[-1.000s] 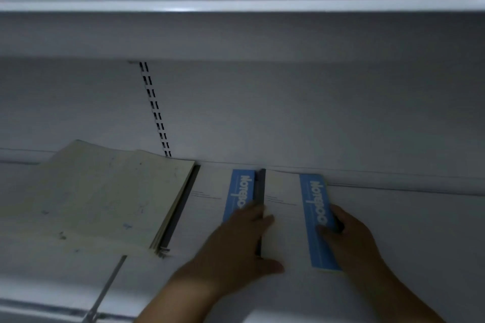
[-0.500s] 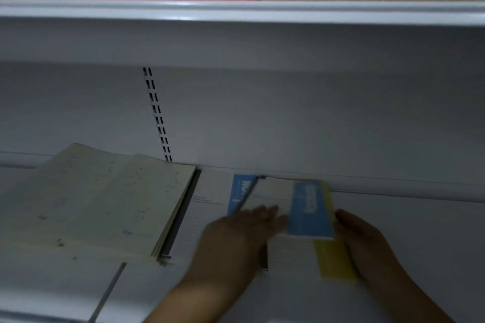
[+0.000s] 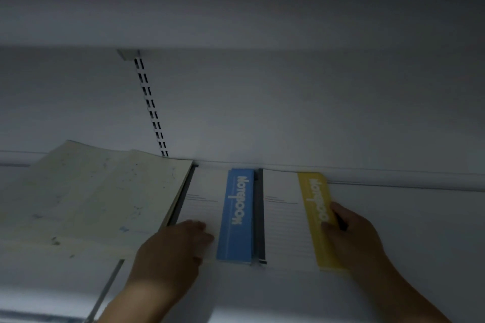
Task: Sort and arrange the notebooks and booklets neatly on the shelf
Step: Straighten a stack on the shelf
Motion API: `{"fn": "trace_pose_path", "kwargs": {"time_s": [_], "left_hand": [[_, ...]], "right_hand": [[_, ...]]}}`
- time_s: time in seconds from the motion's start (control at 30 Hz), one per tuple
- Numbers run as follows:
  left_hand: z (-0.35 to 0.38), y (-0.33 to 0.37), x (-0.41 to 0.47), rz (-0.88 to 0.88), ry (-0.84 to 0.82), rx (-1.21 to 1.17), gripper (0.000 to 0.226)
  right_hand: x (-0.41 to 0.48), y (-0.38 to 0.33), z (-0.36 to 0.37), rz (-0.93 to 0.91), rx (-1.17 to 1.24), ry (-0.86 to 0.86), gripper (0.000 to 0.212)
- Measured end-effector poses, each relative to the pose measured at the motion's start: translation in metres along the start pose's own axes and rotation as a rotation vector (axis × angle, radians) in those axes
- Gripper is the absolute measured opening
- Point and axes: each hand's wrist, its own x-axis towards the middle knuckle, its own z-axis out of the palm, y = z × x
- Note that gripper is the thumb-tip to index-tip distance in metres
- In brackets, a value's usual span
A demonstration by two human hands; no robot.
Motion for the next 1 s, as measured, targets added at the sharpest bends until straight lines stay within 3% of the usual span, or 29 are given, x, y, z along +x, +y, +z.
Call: {"fn": "trace_pose_path", "kwargs": {"time_s": [0.1,0.23,0.33,0.43,0.6,0.83,1.0], "left_hand": [[-0.005,0.001,0.003,-0.020,0.036,-0.007,0.061],[-0.014,-0.001,0.014,-0.037,-0.141,0.009,0.080],[-0.005,0.019,0.018,0.053,-0.228,0.016,0.095],[0.008,0.025,0.024,0.158,-0.255,-0.003,0.091],[0.010,0.022,0.028,0.157,-0.265,0.044,0.087],[0.026,0.047,0.028,0.289,-0.227,-0.028,0.108],[0.041,0.060,0.034,0.340,-0.200,-0.005,0.090]], "right_hand": [[0.001,0.001,0.001,-0.010,0.005,-0.003,0.054],[0.002,0.001,0.001,-0.042,-0.008,-0.007,0.052],[0.003,-0.001,0.002,-0.055,-0.015,-0.011,0.050],[0.002,-0.002,0.006,-0.054,0.043,-0.005,0.044],[-0.001,-0.004,0.007,-0.059,0.120,0.032,0.040],[-0.005,-0.003,0.008,-0.051,0.237,0.048,0.046],[-0.005,-0.002,0.005,-0.073,0.194,-0.002,0.046]]}}
